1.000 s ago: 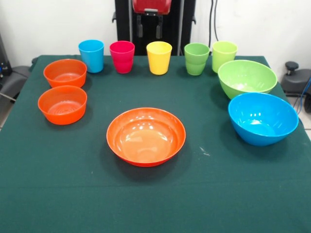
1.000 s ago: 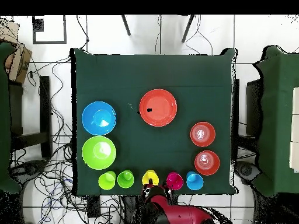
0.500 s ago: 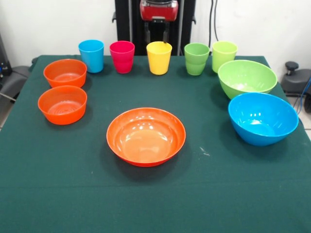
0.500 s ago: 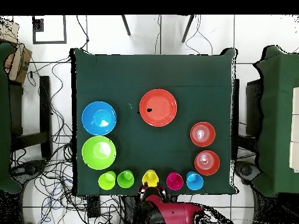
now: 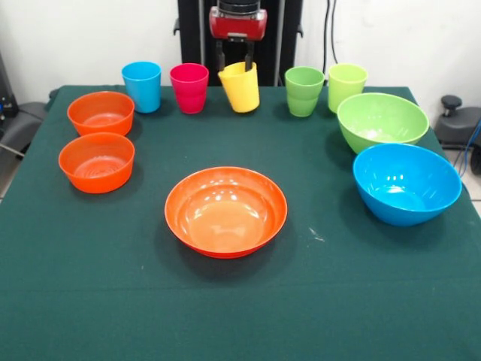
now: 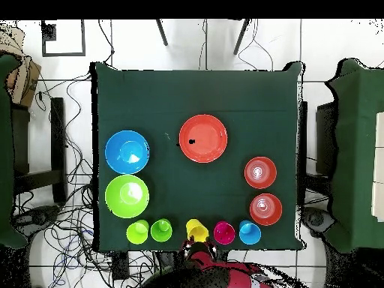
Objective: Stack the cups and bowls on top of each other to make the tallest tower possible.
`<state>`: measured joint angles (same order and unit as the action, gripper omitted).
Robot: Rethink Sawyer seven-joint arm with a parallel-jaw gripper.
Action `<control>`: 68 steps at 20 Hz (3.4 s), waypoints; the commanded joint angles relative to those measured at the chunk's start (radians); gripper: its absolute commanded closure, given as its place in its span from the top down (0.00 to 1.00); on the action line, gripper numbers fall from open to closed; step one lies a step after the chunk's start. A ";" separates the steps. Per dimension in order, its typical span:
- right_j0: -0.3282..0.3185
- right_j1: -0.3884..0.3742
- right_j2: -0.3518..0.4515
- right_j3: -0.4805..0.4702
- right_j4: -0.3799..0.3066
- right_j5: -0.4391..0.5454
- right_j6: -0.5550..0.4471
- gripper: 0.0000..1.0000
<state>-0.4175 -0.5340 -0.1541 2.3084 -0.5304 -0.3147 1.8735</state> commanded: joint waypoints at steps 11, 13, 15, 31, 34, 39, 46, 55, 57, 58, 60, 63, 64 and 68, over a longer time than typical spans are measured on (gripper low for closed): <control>-0.004 0.025 0.108 -0.129 0.022 -0.006 0.132 1.00; -0.005 -0.001 0.115 -0.115 0.025 0.015 0.132 1.00; 0.009 -0.003 0.104 -0.115 0.028 -0.001 0.134 0.00; 0.012 -0.036 0.097 -0.077 0.043 -0.023 0.165 0.00; 0.018 -0.031 0.093 -0.077 0.048 -0.033 0.170 0.00; 0.040 -0.029 0.077 -0.083 0.048 -0.069 0.167 1.00; 0.020 -0.028 0.097 -0.064 0.051 -0.058 0.189 1.00; 0.019 -0.091 0.116 -0.022 0.040 -0.008 0.207 1.00; 0.026 -0.092 0.123 -0.023 0.045 -0.004 0.216 1.00; 0.034 -0.088 0.121 -0.022 0.048 -0.011 0.221 1.00; 0.049 -0.093 0.125 -0.016 0.060 -0.008 0.232 1.00; 0.073 -0.105 0.117 -0.001 0.075 -0.010 0.249 1.00; 0.075 -0.105 0.118 0.001 0.076 -0.010 0.253 1.00; 0.089 -0.087 0.112 -0.010 0.076 -0.026 0.265 1.00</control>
<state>-0.3544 -0.6337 -0.1587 2.3181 -0.5086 -0.3151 1.9651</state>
